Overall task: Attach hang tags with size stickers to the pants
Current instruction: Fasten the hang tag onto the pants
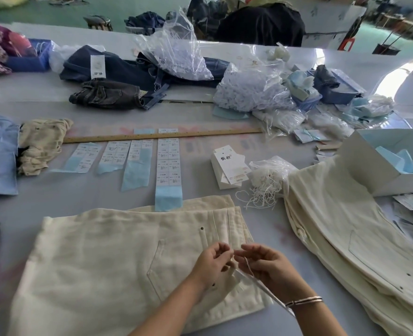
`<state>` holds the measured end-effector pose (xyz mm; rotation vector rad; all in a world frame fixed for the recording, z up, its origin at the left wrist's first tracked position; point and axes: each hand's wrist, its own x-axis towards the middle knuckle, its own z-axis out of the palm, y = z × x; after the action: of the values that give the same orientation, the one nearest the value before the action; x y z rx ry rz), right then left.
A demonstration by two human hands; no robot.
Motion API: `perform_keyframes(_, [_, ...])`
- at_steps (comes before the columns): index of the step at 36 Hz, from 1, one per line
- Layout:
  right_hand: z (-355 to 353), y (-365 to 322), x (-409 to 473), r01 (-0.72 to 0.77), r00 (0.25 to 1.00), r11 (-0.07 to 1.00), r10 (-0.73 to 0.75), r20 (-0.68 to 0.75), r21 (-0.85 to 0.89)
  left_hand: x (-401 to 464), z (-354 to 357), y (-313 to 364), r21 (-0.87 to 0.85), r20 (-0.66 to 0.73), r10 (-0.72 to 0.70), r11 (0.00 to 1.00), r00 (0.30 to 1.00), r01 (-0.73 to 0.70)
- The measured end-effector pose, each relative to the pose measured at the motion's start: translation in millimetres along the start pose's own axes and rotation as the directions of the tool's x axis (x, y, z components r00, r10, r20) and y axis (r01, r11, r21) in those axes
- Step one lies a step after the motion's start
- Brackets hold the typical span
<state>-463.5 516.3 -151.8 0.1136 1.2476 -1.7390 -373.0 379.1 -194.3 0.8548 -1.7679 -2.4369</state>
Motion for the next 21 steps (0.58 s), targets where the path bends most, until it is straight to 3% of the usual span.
perform_keyframes(8, [11, -2, 3, 0.118, 0.984, 0.961, -0.146, -0.100, -0.250, -5, 2, 12, 0.071, 0.146, -0.002, 0.997, 0.989, -0.008])
perform_keyframes(13, [17, -1, 6, 0.132, 0.962, 0.928, -0.204, -0.181, -0.347, -9, 9, 10, 0.088, 0.148, -0.001, 0.996, 0.989, -0.012])
perform_keyframes(16, [18, -4, 5, 0.144, 0.962, 0.903, -0.224, -0.157, -0.405, -10, 11, 11, 0.126, 0.129, -0.012, 0.992, 0.992, -0.004])
perform_keyframes(18, [16, -7, 4, 0.131, 0.979, 0.915, -0.179, -0.094, -0.382, -11, 10, 13, 0.147, 0.115, -0.007, 0.989, 0.993, -0.010])
perform_keyframes(21, [12, -7, 3, 0.057, 0.998, 0.983, -0.062, -0.027, -0.172, -12, 7, 16, 0.155, 0.113, -0.001, 0.988, 0.994, -0.017])
